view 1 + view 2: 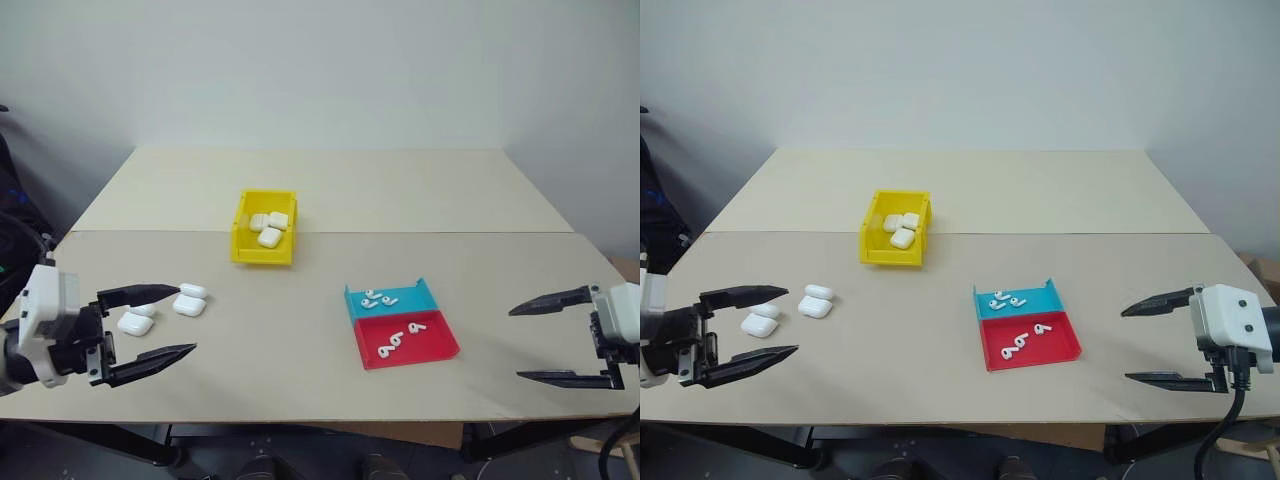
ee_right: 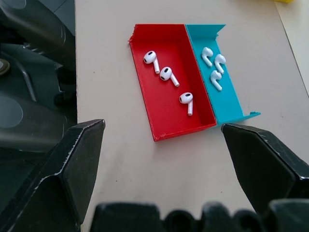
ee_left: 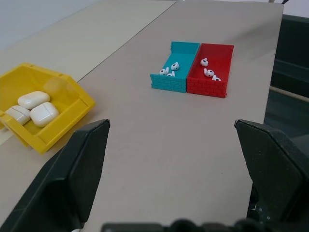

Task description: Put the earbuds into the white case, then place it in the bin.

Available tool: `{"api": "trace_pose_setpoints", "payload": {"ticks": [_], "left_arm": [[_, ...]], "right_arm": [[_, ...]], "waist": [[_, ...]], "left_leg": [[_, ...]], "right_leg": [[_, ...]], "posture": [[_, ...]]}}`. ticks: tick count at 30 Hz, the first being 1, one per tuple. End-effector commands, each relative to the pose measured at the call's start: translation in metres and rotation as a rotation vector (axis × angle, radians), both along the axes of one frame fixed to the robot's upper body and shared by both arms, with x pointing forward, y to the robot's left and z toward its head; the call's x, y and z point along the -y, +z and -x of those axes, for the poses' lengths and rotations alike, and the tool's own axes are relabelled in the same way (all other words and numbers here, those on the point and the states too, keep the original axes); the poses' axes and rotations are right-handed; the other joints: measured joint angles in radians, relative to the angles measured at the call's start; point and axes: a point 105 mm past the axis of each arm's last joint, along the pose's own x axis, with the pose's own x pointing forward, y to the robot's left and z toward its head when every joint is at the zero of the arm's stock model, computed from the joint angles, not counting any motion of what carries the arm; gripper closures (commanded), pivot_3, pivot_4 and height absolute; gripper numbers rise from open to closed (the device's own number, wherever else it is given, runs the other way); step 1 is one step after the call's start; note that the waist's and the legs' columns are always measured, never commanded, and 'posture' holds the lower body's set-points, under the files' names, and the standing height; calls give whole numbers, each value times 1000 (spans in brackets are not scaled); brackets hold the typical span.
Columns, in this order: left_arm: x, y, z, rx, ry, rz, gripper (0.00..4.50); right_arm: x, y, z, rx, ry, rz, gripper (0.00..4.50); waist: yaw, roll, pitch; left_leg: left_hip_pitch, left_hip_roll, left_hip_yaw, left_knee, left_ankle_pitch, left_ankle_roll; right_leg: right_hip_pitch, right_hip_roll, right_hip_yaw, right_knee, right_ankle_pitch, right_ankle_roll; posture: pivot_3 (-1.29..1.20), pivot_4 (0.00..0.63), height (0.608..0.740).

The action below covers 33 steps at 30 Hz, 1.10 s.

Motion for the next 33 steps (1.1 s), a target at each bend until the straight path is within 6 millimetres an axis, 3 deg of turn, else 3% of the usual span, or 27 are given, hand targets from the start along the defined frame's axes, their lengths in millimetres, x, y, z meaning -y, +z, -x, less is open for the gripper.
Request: {"api": "trace_pose_setpoints", "payload": {"ticks": [1, 10, 14, 22, 27, 33], "left_arm": [[2, 4, 0, 14, 8, -21, 0], [5, -1, -4, 23, 77, -74, 0], [2, -8, -12, 73, 204, -210, 0], [2, -11, -19, 109, 314, -295, 0], [-29, -23, -33, -83, 505, -522, 0], [-54, -22, -44, -370, 716, -538, 0]], "right_arm": [[-2, 11, 1, 46, 21, 16, 32], [-1, 12, 0, 51, 18, 24, 32], [-1, 14, -2, 55, 17, 24, 32], [-5, 12, -1, 55, 27, 15, 32], [-7, 7, -1, 43, 11, 22, 32], [-9, 1, -3, 15, -16, 16, 32]], "waist": [[0, 0, 0], [0, 0, 0], [0, 0, 0], [1, 0, 0], [1, -1, 0], [1, -1, 0]], "left_leg": [[0, 0, 0, 0, 0, 0], [0, 0, 0, 0, 0, 0], [0, 0, 0, 0, 0, 0], [0, 0, 0, 0, 0, 0], [0, 0, 0, 0, 0, 0], [1, 0, 0, 0, 0, 0]], "right_leg": [[0, 0, 0, 0, 0, 0], [0, 0, 0, 0, 0, 0], [0, 0, 0, 0, 0, 0], [0, 0, 0, 0, 0, 0], [0, 0, 0, 1, 0, 0], [0, 0, 0, 2, 0, 1]], "posture": [[0, 150, 740], [0, 150, 740], [0, 150, 740], [0, 150, 740], [0, 150, 740], [0, 150, 740]]}}
